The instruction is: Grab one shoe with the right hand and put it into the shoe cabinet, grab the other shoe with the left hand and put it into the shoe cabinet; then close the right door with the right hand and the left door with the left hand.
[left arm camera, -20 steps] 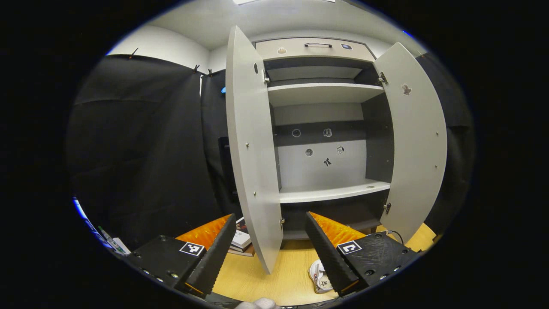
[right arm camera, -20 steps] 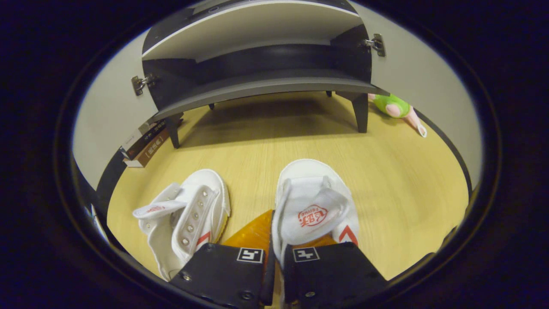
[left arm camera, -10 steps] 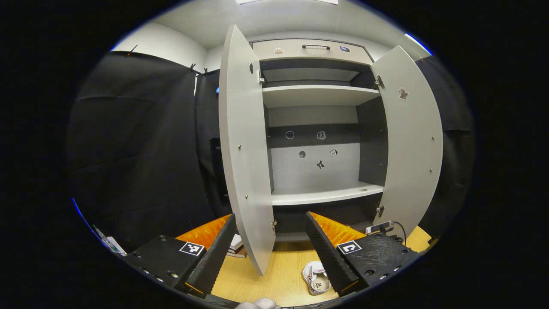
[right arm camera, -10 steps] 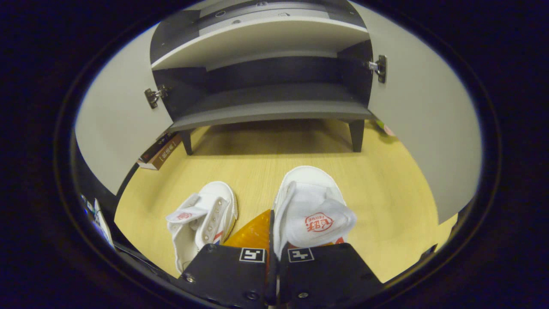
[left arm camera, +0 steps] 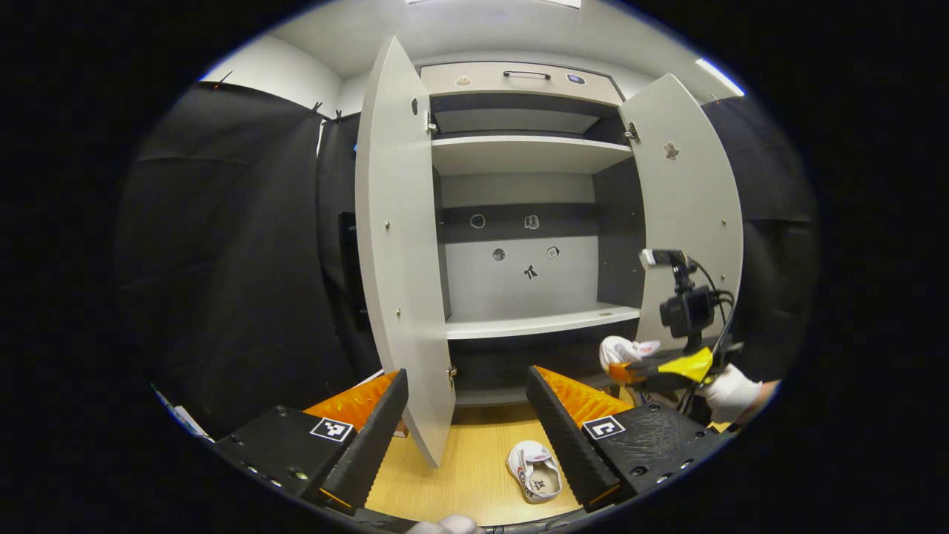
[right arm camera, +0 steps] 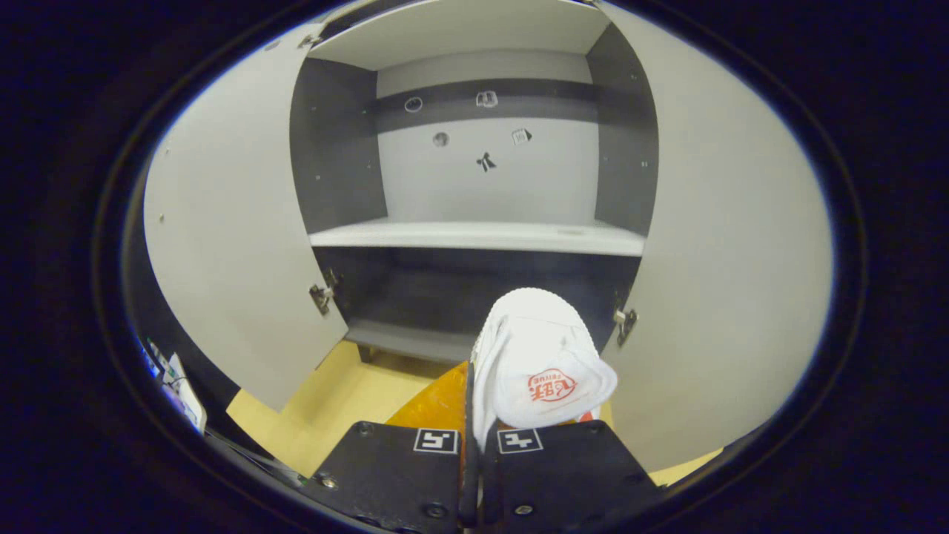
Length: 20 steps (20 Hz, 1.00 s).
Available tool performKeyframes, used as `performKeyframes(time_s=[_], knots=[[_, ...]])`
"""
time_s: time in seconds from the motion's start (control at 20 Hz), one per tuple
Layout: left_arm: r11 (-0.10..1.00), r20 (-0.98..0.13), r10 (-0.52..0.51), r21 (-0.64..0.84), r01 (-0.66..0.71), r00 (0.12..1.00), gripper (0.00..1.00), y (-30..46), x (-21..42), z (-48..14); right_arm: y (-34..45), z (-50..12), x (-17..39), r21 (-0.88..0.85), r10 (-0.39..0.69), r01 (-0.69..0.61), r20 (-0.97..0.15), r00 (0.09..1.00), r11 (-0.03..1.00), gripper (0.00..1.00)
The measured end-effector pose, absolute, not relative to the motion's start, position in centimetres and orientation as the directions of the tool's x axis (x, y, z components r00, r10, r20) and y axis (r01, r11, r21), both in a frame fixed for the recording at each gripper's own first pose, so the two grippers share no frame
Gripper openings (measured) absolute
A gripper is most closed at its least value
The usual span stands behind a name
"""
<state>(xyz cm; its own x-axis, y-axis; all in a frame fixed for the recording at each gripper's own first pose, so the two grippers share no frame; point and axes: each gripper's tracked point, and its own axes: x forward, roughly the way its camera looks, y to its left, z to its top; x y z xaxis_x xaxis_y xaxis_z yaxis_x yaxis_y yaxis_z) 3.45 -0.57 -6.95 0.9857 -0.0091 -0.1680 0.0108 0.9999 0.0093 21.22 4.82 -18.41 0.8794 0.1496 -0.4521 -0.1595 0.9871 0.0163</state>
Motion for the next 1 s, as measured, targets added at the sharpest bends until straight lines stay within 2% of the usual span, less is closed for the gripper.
performKeyframes(time_s=[0.3, 0.55, 0.75, 1.0], knots=[[0.999, -0.173, 0.034, -0.017, -0.037, 0.984, 0.97, -0.6, 3.7, -7.1, 6.2, -8.0, 29.9, -0.067, 0.143, -0.17, -0.291, 0.946, 0.983, 0.04], [0.993, -0.178, 0.118, 0.019, -0.117, 0.977, 0.97, 0.6, 3.9, -7.0, 7.9, -4.8, 38.0, -0.117, 0.143, -0.175, -0.239, 0.96, 0.978, 0.04], [0.982, -0.194, 0.187, 0.015, -0.188, 0.963, 0.96, 1.3, 3.9, -7.4, 8.3, -5.1, 44.0, -0.148, 0.126, -0.169, -0.265, 0.956, 0.974, 0.04], [0.967, -0.212, 0.253, 0.017, -0.256, 0.944, 0.96, 2.1, 3.6, -7.7, 8.0, -9.0, 48.8, -0.102, 0.111, -0.162, -0.387, 0.915, 0.982, 0.07]])
